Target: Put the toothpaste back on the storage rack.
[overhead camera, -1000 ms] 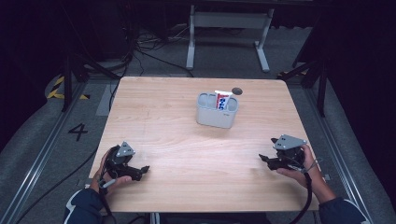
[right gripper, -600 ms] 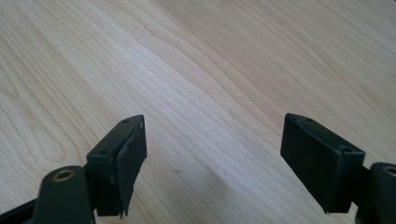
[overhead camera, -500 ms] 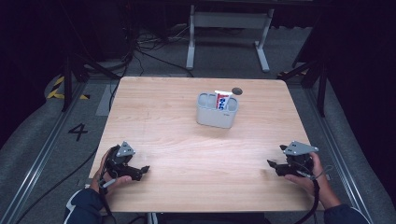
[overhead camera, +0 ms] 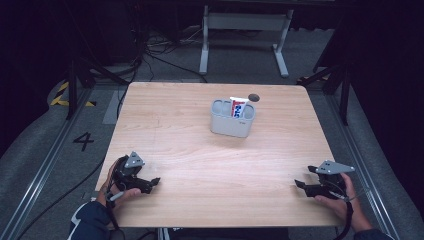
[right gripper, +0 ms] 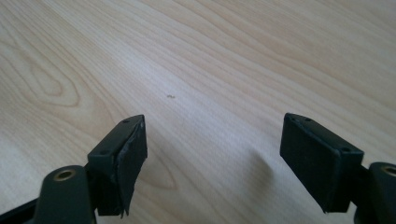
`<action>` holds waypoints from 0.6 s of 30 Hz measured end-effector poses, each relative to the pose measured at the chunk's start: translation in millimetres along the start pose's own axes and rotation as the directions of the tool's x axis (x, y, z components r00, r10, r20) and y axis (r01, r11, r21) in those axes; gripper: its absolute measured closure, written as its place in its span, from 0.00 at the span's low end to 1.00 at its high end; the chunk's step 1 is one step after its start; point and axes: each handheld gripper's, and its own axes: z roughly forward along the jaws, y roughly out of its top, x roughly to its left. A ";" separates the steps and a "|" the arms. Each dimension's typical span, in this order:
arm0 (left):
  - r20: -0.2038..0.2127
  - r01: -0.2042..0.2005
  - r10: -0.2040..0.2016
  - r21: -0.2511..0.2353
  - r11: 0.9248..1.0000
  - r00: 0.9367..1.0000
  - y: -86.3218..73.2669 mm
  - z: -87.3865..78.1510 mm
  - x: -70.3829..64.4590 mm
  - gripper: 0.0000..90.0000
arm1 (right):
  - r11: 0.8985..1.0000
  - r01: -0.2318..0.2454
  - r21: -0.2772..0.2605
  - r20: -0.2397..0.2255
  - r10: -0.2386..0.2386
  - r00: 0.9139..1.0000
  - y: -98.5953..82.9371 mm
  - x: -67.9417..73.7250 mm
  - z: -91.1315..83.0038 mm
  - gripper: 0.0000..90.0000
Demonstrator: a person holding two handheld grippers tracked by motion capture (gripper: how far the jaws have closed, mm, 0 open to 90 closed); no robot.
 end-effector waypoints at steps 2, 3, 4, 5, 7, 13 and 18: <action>-0.001 0.000 0.000 0.000 1.000 1.000 0.0 0.0 -0.1 0.02 | 0.999 -0.038 -0.010 -0.014 0.037 0.999 -7.5 -1.9 -2.6 0.27; -0.002 0.002 -0.002 0.000 1.000 1.000 -0.1 0.0 -0.3 0.02 | 0.999 -0.050 -0.005 -0.001 0.050 0.999 -11.0 -2.4 -2.8 0.25; -0.001 -0.003 0.003 0.000 1.000 1.000 0.0 0.0 0.1 0.02 | 0.998 -0.062 -0.013 0.000 0.062 0.998 -14.6 -3.8 -3.8 0.25; -0.001 -0.002 0.002 0.000 1.000 1.000 0.0 0.0 0.2 0.02 | 0.997 -0.078 -0.014 -0.006 0.078 0.997 -17.0 -5.4 -5.2 0.25; 0.000 -0.003 0.003 0.000 1.000 1.000 0.0 0.0 0.2 0.02 | 0.996 -0.091 -0.016 0.001 0.091 0.996 -18.2 -6.5 -6.5 0.25; 0.000 -0.001 0.001 0.000 1.000 1.000 0.0 0.0 0.0 0.02 | 0.995 -0.104 -0.013 0.013 0.104 0.995 -19.4 -7.9 -7.1 0.23; -0.007 0.003 -0.003 0.008 1.000 1.000 0.3 -0.6 -0.4 0.02 | 0.995 -0.103 -0.013 0.013 0.104 0.995 -19.4 -8.0 -7.1 0.23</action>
